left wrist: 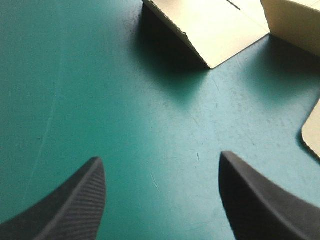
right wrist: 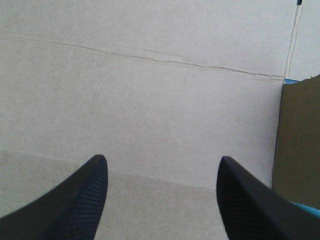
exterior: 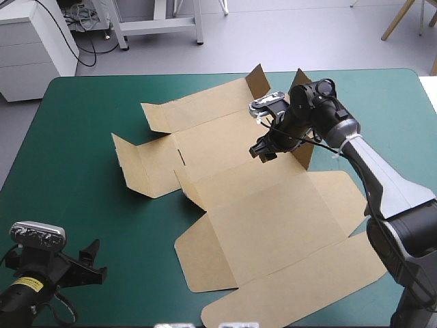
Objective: Fold the box
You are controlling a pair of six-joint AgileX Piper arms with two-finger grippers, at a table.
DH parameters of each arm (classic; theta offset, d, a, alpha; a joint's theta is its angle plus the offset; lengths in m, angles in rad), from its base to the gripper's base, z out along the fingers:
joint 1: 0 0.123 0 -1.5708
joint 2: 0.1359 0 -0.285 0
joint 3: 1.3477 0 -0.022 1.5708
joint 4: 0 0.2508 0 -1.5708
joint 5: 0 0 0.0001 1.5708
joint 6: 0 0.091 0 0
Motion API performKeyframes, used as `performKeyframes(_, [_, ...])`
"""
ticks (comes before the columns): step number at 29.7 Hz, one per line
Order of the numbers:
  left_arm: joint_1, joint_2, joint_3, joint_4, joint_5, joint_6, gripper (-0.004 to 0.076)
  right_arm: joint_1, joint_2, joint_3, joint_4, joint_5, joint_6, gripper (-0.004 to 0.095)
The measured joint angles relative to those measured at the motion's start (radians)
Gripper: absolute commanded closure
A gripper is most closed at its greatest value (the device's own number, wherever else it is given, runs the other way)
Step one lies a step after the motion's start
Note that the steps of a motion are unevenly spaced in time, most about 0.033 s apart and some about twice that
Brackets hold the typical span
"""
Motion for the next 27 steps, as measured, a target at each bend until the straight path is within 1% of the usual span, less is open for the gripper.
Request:
performKeyframes(22, [0.0,0.0,0.0,0.0,0.0,0.0,0.0267,0.0,0.001,0.0,0.019,-0.01,-0.004,0.0332])
performKeyframes(27, [0.0,0.0,0.0,0.0,0.0,0.0,0.0267,0.0,0.034,0.0,0.029,-0.012,-0.007,0.0332])
